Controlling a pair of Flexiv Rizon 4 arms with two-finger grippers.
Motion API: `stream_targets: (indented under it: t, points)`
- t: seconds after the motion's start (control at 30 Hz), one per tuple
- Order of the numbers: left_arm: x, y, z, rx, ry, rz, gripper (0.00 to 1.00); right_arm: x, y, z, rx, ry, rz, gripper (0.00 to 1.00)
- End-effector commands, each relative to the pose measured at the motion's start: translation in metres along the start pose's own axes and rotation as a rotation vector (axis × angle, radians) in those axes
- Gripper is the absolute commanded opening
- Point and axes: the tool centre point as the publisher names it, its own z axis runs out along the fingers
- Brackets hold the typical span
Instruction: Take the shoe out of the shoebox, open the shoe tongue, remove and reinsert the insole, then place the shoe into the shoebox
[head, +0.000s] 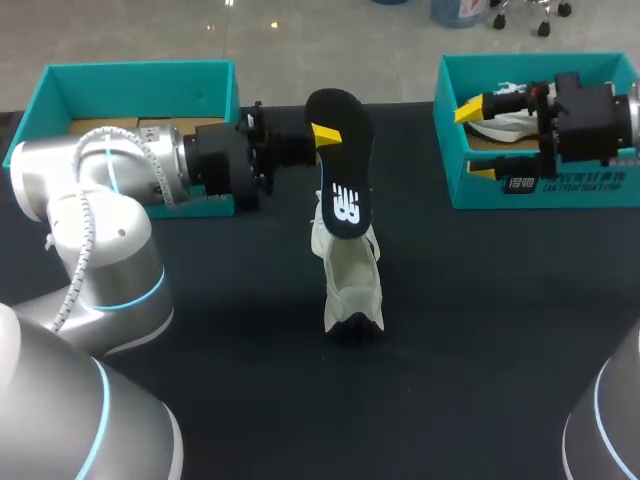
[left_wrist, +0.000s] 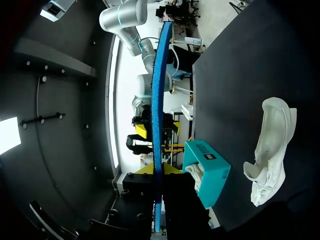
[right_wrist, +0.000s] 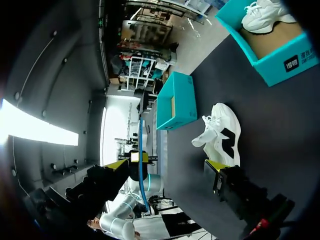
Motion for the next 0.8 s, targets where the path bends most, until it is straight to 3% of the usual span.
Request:
stream_targets:
  t: [0.03,0.27,0.8]
  points:
    - [0.000,0.000,0.001,-0.001,0.000,0.002,0.00,0.004,-0.022,-0.033,-0.091,-0.034,-0.004,1.00]
    - [0.000,0.000,0.001,-0.001,0.000,0.002,0.00,-0.002,-0.046,-0.049,-0.082,-0.129,-0.031,1.00]
    - [0.000,0.000,0.001,-0.001,0.000,0.002,0.00,-0.046,-0.068,-0.060,-0.025,-0.351,-0.020,1.00]
